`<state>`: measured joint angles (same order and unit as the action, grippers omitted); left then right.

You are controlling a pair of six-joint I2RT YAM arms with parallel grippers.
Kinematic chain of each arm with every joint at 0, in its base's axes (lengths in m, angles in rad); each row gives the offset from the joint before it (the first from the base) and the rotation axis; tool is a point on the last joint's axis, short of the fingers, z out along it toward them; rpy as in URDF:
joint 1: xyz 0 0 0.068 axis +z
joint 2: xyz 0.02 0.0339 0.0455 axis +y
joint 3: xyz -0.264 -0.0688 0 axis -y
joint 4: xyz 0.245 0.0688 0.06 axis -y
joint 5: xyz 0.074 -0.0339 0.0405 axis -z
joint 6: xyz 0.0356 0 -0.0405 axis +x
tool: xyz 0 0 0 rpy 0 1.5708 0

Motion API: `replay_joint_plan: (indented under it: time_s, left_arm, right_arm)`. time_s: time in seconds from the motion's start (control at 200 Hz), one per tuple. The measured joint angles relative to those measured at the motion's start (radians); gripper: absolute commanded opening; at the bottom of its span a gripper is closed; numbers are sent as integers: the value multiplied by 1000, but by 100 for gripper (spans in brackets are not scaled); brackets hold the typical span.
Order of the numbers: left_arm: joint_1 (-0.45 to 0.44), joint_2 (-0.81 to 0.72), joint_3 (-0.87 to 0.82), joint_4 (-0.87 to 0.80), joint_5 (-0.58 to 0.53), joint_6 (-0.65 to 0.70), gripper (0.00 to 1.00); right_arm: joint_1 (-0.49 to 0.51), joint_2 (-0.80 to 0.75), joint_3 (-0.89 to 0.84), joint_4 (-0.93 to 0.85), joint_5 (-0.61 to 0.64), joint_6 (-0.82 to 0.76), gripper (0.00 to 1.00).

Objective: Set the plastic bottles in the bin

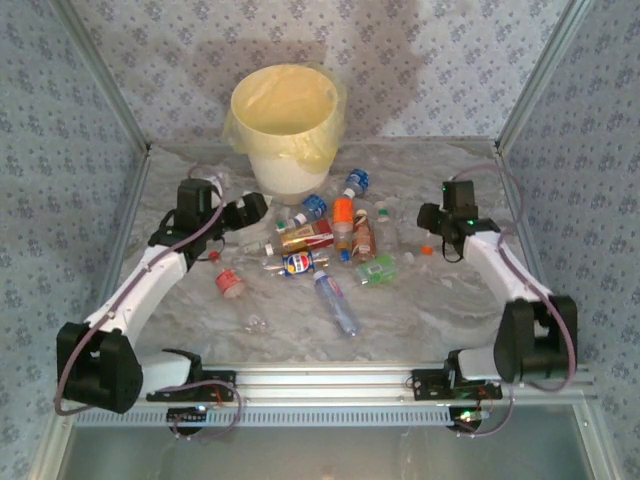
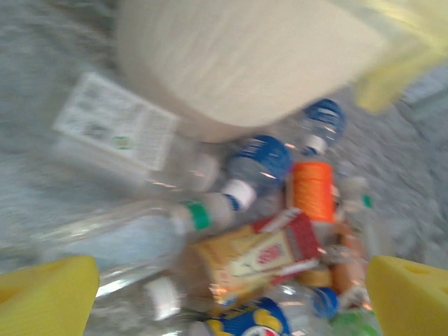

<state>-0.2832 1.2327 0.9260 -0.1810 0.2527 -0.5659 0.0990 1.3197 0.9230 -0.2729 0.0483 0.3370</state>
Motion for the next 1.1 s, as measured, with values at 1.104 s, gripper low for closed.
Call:
replay_joint_plan:
  time_s: [1.104]
  left_arm:
    - [-381,311,357,209,246,313,63]
  right_arm:
    - [380,-16,68,640,-405,499,53]
